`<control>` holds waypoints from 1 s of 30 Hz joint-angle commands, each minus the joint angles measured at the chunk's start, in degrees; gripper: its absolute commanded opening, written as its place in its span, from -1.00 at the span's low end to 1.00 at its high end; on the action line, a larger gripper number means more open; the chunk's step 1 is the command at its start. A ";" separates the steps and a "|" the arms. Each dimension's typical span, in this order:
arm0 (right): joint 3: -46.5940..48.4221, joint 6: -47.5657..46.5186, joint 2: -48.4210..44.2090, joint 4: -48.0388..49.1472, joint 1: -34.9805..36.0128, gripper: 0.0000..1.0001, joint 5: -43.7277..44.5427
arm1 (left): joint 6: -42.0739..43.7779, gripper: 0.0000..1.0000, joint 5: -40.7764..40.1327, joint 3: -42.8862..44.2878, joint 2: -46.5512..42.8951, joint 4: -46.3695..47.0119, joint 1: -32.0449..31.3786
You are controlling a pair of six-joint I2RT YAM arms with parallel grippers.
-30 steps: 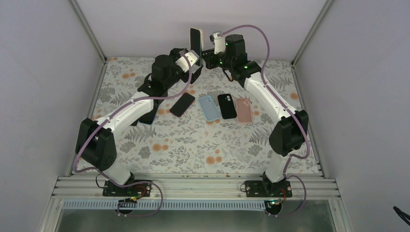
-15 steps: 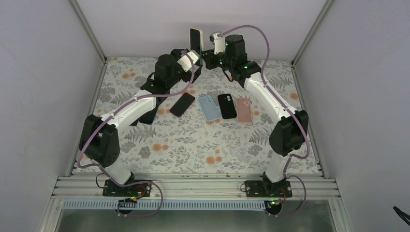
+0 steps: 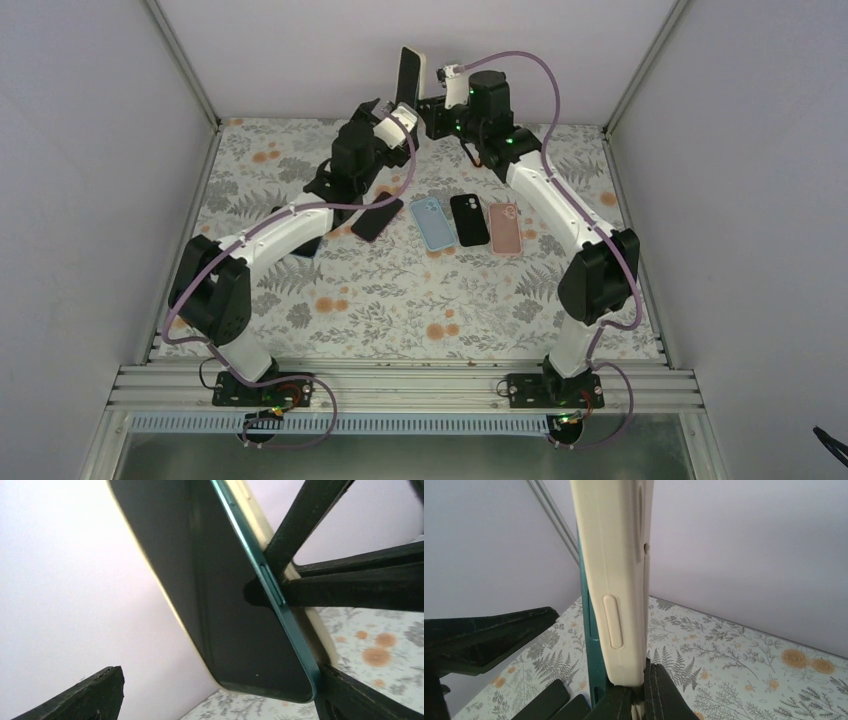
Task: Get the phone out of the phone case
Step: Remove the phone case from the phone.
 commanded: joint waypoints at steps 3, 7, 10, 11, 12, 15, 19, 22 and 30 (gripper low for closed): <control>-0.42 2.74 -3.54 -0.80 2.14 -0.94 -6.52 | 10.86 0.85 -20.05 -4.30 0.08 21.58 1.98; -0.56 4.09 -1.39 -1.53 5.57 -0.94 -11.37 | 16.49 0.84 -23.40 -1.72 3.94 28.12 1.86; -1.64 4.57 -0.50 -1.12 9.28 -0.95 -12.28 | 19.08 0.86 -23.57 0.72 6.21 30.87 1.81; -1.77 5.04 -0.16 -0.97 10.12 -0.95 -12.76 | 19.97 0.87 -23.57 1.33 6.78 32.05 1.75; -1.77 5.41 0.09 -0.89 10.89 -0.95 -13.14 | 20.40 0.87 -23.56 2.13 7.40 32.10 1.73; -0.58 5.95 0.93 -1.10 12.07 -0.95 -13.74 | 20.60 0.73 -23.57 3.41 8.50 31.99 1.72; 0.85 6.63 1.26 -1.25 12.20 -0.95 -14.52 | 18.50 -0.03 -21.12 1.72 7.50 32.04 1.64; 0.42 6.30 0.74 -0.86 11.44 -0.95 -13.07 | 15.70 -0.44 -18.14 1.80 7.00 27.11 1.47; -1.51 -9.41 -1.84 -1.78 5.97 -0.94 5.08 | 8.15 -0.81 -10.16 -0.54 0.66 16.79 2.89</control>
